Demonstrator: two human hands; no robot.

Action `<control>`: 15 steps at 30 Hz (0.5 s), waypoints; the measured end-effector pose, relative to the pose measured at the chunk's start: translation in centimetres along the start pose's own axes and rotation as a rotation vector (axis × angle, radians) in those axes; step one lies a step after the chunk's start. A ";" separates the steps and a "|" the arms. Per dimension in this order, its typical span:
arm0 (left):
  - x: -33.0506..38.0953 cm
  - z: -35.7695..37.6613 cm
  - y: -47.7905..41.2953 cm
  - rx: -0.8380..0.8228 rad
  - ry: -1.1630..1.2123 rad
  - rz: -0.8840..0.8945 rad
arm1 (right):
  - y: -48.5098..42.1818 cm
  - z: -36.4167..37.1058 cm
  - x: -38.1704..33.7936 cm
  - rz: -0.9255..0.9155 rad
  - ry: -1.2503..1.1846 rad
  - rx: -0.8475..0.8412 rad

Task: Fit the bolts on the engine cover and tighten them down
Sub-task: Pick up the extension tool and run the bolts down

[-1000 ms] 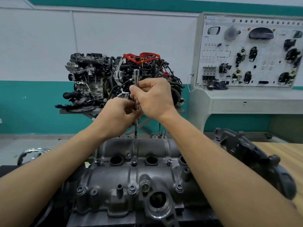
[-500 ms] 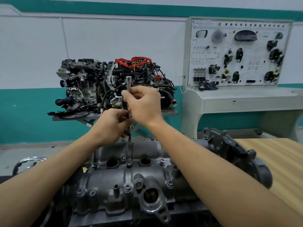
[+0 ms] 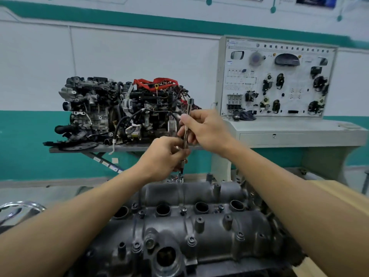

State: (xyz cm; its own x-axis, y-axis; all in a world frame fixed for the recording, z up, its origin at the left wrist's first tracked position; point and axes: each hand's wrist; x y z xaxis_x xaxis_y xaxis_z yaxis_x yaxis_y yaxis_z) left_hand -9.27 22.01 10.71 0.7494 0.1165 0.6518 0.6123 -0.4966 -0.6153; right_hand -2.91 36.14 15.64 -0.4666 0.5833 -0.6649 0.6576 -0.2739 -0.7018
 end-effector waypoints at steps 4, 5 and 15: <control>-0.8 0.0 -0.6 -0.004 -0.039 0.016 | -0.1 -0.3 0.6 0.000 -0.039 -0.064; -0.9 0.0 -0.6 -0.001 -0.049 0.022 | -0.1 -0.3 0.6 0.000 -0.049 -0.073; -1.6 0.6 -0.2 0.106 -0.097 0.086 | 0.3 -0.9 0.1 0.073 -0.149 -0.149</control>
State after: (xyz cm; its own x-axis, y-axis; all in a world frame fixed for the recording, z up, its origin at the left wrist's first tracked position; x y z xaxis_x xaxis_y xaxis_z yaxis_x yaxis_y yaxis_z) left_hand -10.38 22.46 9.52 0.8180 0.1625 0.5519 0.5640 -0.4156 -0.7136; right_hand -2.20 36.82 15.64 -0.4895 0.4435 -0.7508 0.7677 -0.1891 -0.6123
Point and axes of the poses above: each hand's wrist, its own y-axis away from the middle knuckle, its own z-axis out of the palm, x = y × z, and after that the axes turned 9 degrees about x, right-handed
